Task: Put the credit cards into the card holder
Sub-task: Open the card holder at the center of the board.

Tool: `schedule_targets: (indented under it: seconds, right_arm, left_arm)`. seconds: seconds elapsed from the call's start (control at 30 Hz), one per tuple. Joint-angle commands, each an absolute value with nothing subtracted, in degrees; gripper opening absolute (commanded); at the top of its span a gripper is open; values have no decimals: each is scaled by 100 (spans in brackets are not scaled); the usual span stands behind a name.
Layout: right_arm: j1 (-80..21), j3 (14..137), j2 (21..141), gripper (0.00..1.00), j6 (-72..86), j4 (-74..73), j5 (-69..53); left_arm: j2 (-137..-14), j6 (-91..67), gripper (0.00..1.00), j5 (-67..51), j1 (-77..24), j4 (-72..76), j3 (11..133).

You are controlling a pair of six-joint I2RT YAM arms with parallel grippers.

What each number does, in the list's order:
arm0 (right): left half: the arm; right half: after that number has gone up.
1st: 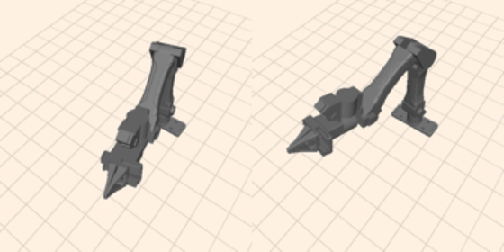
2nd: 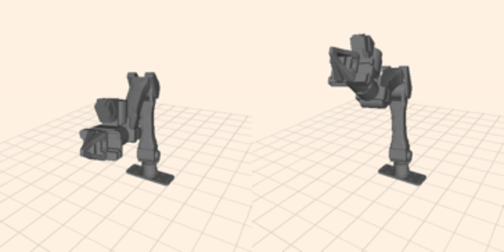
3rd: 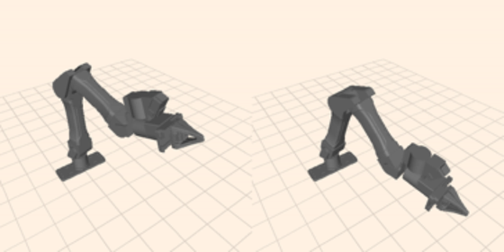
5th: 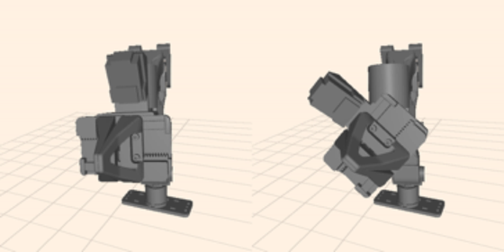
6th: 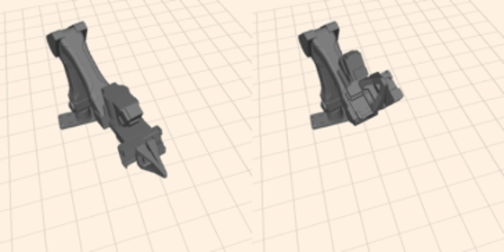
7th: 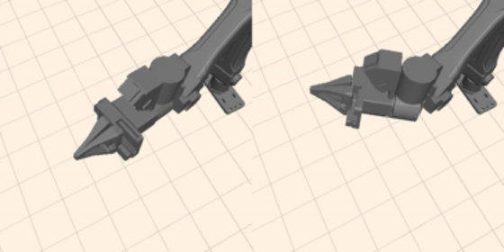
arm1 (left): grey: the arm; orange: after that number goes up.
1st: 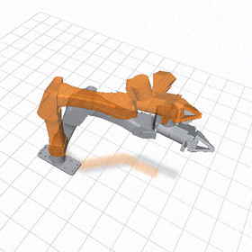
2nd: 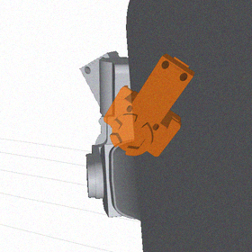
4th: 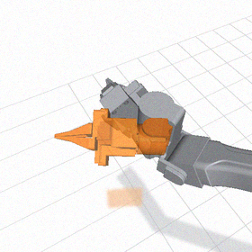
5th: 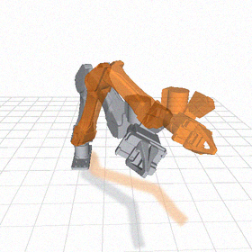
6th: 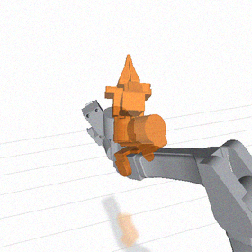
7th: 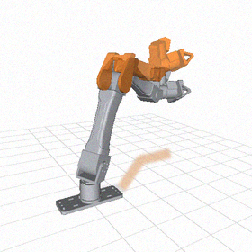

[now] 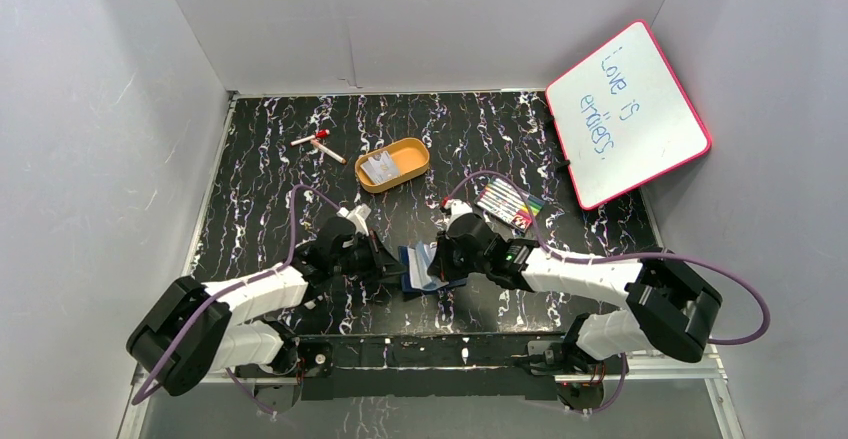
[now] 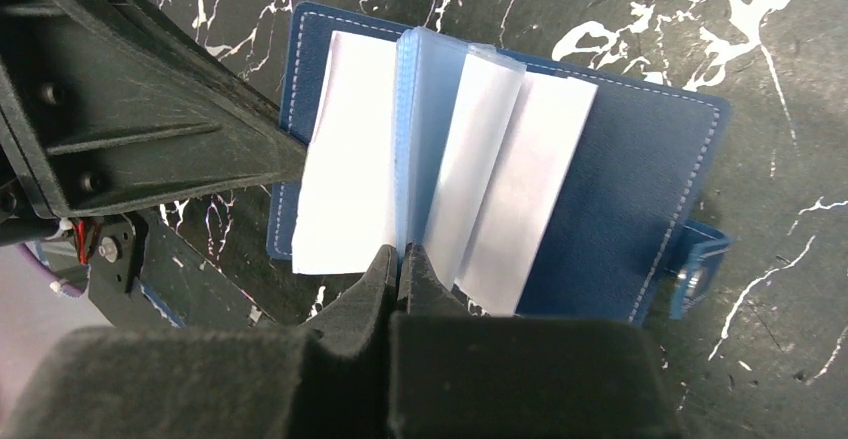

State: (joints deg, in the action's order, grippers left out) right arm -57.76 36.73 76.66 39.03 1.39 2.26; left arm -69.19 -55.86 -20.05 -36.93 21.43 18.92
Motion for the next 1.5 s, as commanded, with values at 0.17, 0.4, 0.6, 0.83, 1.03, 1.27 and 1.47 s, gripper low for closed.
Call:
schedule_targets:
  seconds: [0.17, 0.4, 0.6, 0.83, 1.03, 1.27, 1.47]
  right_arm:
    - [-5725, 3497, 7495, 0, 4245, 48, 613]
    - [-5700, 3497, 7558, 0, 4348, 128, 624]
    - [-5704, 3510, 7667, 0, 4416, 250, 570]
    - [-5704, 3528, 7751, 0, 4435, 316, 498]
    - [-5704, 3490, 7709, 0, 4399, 459, 389]
    - [-5704, 3405, 7682, 0, 4345, 677, 96]
    - [-5704, 3382, 7682, 16, 4340, 955, -265]
  left_arm:
    - [-5831, -4955, 38, -870, -3683, 513, 2600]
    - [-5488, -4865, 47, -1156, -3683, 325, 3014]
    - [-6278, -5392, 45, -2261, -3749, 1650, 2851]
    - [-7166, -5656, 40, -2624, -3868, 2523, 2637]
    - [-7578, -5441, 19, -2292, -3889, 2053, 2585]
    - [-7655, -5206, 1, -1502, -3891, 1487, 2455]
    - [-7878, -5134, 0, -1460, -3893, 1545, 2427]
